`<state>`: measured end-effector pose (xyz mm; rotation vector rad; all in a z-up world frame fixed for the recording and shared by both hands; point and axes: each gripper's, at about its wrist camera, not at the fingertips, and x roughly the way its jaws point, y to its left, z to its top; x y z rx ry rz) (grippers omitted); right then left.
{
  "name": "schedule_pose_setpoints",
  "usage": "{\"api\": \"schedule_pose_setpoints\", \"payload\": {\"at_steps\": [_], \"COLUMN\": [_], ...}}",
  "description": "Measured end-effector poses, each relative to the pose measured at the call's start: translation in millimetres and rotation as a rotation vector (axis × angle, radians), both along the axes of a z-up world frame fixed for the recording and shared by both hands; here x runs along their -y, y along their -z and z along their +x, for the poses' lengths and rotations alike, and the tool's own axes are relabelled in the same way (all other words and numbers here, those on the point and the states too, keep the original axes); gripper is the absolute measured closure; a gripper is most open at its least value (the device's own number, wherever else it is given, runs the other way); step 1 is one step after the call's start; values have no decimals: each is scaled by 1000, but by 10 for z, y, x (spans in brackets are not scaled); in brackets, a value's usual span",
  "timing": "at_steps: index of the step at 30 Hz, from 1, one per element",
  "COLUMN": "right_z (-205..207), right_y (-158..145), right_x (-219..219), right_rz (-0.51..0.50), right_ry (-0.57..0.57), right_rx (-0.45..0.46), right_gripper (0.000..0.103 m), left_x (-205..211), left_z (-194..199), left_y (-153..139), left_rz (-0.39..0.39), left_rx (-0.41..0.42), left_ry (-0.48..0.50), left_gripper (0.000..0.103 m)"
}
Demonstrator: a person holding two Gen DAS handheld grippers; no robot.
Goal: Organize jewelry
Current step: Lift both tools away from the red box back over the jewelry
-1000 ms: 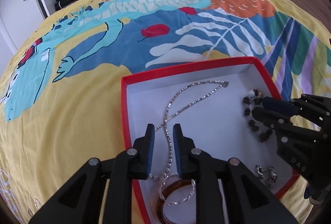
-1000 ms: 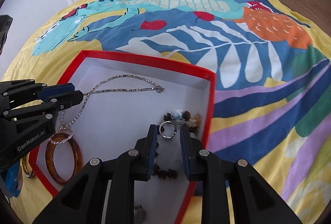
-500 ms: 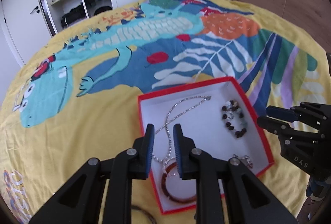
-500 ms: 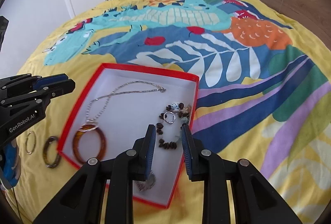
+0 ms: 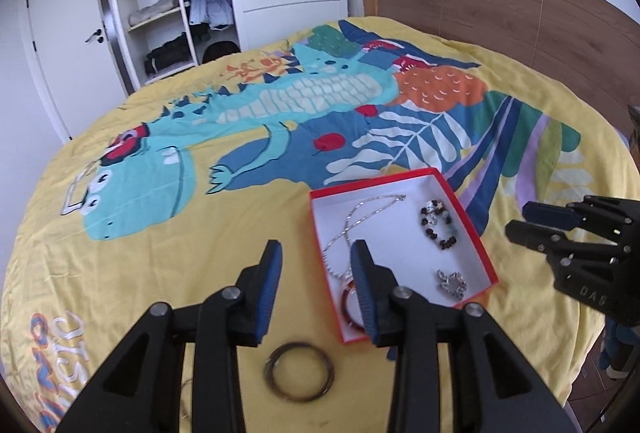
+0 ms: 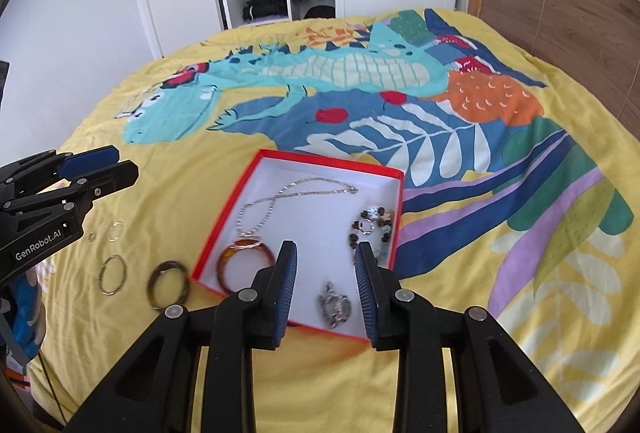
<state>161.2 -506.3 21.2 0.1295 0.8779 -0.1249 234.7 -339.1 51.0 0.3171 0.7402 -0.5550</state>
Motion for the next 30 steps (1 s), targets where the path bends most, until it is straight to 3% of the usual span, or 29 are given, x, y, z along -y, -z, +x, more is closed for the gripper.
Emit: {"api": "schedule_pose_setpoints", "payload": {"at_steps": [11,20,23,30], "right_z": [-424,-759,-852,-1031], "right_y": [-503,-909,-963,-1013], "right_x": [-429,-874,-997,-1227], "right_rz": [-10,-11,-3,14], "right_ry": [-18,-56,-65,-83], "right_rx": [72,161,180,197], "right_gripper": [70,65,61,61], "left_x": [-969,-2347,-2825,-3732], "left_z": [-368,-582,-670,-939], "left_y": [-359,-731,-759,-703], "left_rz": [-22,-29,-35,-36], "left_rx": [21,95,92,81], "left_ry": [-101,-299,-370,-514], "left_gripper": [66,65,65,65]}}
